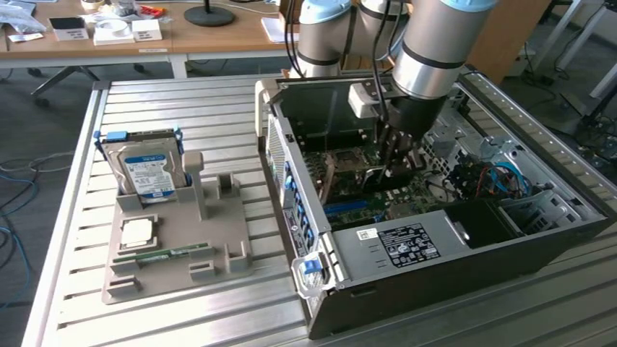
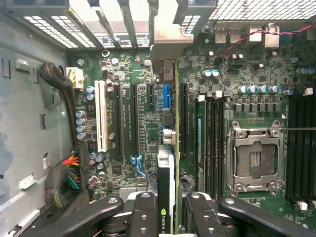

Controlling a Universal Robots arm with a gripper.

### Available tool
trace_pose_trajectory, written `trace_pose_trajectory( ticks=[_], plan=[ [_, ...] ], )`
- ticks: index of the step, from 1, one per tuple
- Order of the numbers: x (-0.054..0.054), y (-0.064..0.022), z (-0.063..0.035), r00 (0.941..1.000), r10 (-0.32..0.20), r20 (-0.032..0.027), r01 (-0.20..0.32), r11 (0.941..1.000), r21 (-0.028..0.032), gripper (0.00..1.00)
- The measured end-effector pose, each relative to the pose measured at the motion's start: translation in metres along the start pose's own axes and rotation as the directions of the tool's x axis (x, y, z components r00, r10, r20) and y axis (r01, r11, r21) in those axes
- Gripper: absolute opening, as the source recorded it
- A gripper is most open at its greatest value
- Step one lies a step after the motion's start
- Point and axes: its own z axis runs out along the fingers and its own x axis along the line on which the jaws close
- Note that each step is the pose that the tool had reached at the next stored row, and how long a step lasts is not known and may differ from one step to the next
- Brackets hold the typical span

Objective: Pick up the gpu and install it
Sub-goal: 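Insert the gpu into the slot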

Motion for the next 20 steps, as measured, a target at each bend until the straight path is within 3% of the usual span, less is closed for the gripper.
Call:
trace_pose_trajectory(
  ticks=[20],
  plan=[
    [0.0039, -0.0001, -0.0001, 1.0000, 0.000, 0.0004, 0.000, 1.0000, 0.0001, 0.27]
  ],
)
